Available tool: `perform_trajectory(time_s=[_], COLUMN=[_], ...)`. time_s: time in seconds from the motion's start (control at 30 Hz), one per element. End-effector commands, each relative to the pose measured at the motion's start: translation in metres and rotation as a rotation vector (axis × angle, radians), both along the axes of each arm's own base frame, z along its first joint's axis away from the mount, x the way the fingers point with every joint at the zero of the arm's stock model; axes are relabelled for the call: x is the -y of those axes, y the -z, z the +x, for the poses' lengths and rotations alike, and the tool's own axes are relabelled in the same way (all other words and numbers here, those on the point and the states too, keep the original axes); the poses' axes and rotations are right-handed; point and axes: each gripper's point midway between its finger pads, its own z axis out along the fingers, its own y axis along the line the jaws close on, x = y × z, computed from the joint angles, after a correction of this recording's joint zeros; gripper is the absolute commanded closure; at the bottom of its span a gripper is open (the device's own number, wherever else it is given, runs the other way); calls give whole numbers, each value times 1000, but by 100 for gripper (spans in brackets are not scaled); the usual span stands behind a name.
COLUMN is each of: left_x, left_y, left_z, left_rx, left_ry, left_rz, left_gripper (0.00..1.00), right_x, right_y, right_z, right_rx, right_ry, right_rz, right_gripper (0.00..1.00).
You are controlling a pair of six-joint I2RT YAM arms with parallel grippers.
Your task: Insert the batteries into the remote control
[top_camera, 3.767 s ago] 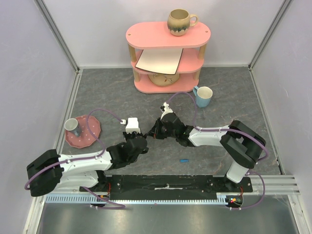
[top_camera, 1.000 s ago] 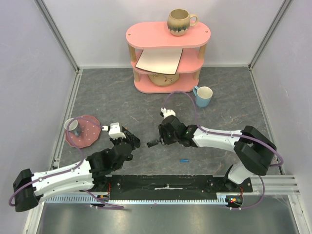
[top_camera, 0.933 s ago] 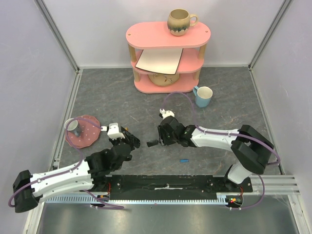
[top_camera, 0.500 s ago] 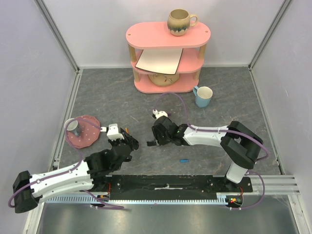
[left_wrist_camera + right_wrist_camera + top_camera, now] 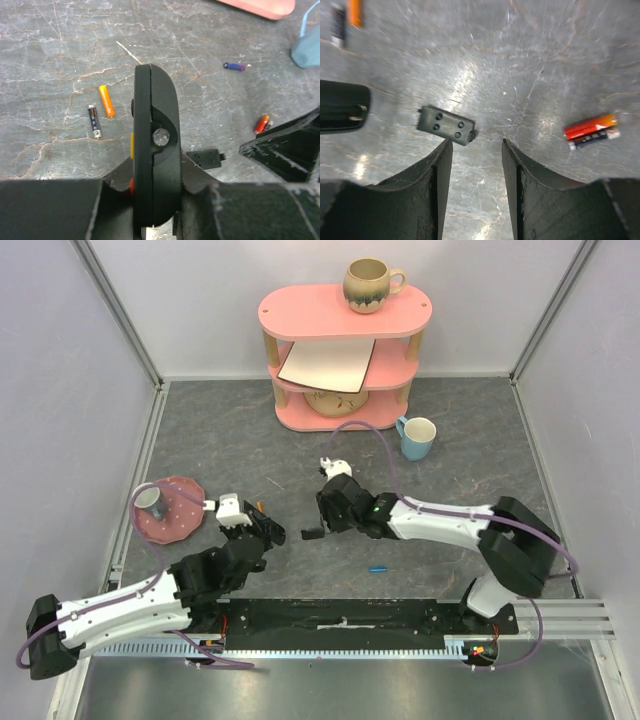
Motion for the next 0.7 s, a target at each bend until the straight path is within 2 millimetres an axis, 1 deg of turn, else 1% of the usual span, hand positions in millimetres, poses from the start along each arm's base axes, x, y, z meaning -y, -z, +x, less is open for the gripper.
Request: perform_trajectory(time_s=[0.0, 0.03, 0.07, 0.1, 0.13, 0.17, 0.2, 0.23, 0.27, 0.3, 0.33, 0.37, 0.4, 0.43, 0.47, 0.5, 0.53, 0.57, 0.6, 0.63, 0.67], left_x=[11, 15, 19, 26, 36, 43, 50, 63, 69, 79, 84, 89, 97, 101, 104, 109, 114, 116, 117, 120, 120], left_y=[-50, -55, -61, -76, -78, -86, -85, -93, -95, -93, -100, -103, -104, -113, -117, -121, -128, -129, -129, -127, -132], left_z=[8, 7, 7, 7, 3, 1, -1, -5, -7, -11, -13, -14, -18, -19, -20, -23, -24, -26, -30, -32, -34], left_rx=[106, 119, 132, 172, 178, 199, 205, 218, 218, 204, 218, 222, 216, 236, 238, 235, 237, 232, 218, 186, 209], left_ry=[6, 36, 59, 86, 152, 190, 228, 295, 326, 381, 408, 434, 493, 522, 547, 619, 655, 691, 765, 792, 829], left_rz=[-129, -138, -156, -219, -226, -259, -273, -312, -324, -328, -354, -367, -376, -411, -432, -456, -502, -530, -550, -595, -626], left_gripper=[98, 98, 98, 98, 98, 98, 98, 98, 98, 98, 98, 98, 98, 98, 98, 98, 98, 98, 98, 98, 98], right_x=[2, 3, 4, 4, 9, 12, 14, 20, 28, 34, 43, 50, 61, 69, 75, 85, 91, 95, 101, 107, 111], right_y=[-66, -74, -77, -80, -80, -82, -84, -87, -91, -104, -105, -110, -125, -127, -131, -136, -138, -139, -142, -141, -141], right_z=[13, 12, 11, 10, 8, 10, 10, 9, 12, 13, 13, 14, 18, 18, 19, 23, 23, 24, 26, 26, 26], right_rx=[144, 159, 169, 179, 186, 211, 225, 243, 273, 309, 329, 352, 403, 416, 429, 451, 448, 447, 448, 441, 440], right_ry=[30, 28, 19, 13, 12, 22, 24, 26, 53, 64, 82, 97, 135, 149, 161, 193, 200, 209, 228, 252, 269], right_rz=[105, 124, 131, 141, 147, 151, 152, 158, 149, 163, 153, 150, 153, 136, 125, 105, 84, 74, 70, 62, 64], right_gripper=[48, 47, 47, 47, 46, 46, 45, 45, 44, 43, 41, 39, 35, 34, 32, 32, 31, 32, 32, 31, 31])
